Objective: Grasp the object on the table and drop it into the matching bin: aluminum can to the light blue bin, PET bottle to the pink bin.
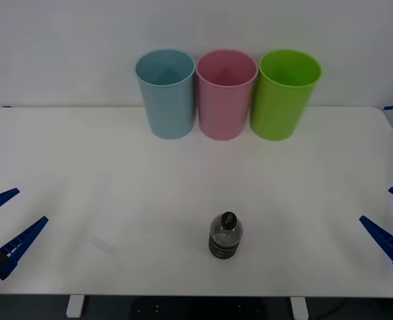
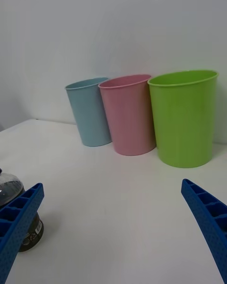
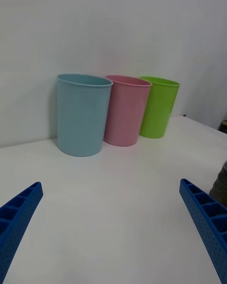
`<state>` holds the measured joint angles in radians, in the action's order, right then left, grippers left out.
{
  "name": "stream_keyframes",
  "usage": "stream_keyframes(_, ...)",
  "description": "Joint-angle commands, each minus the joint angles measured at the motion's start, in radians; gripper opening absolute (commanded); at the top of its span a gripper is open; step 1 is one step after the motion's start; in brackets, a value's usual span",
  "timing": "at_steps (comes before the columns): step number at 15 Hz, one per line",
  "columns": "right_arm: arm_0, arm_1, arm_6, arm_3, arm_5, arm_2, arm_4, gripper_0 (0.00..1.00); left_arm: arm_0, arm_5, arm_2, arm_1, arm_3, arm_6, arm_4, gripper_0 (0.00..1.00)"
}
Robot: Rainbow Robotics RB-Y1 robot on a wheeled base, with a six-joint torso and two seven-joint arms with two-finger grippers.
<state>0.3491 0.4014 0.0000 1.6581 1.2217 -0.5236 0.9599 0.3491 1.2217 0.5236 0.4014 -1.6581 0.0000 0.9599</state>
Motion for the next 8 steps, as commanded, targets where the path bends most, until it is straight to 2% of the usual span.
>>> stream_keyframes(1,0.0,0.0,0.0,0.0,0.0,0.0,0.0,1.0,0.0,0.0,0.0,0.0,0.0,0.0,0.0,1.0)
stream_keyframes(3,0.024,-0.027,0.003,-0.009,0.001,-0.009,-0.001,1.0,0.0,0.0,0.0,0.0,0.0,0.0,0.0,1.0)
stream_keyframes(8,0.059,-0.009,0.012,0.031,-0.007,0.02,-0.01,1.0,0.0,0.0,0.0,0.0,0.0,0.0,0.0,1.0)
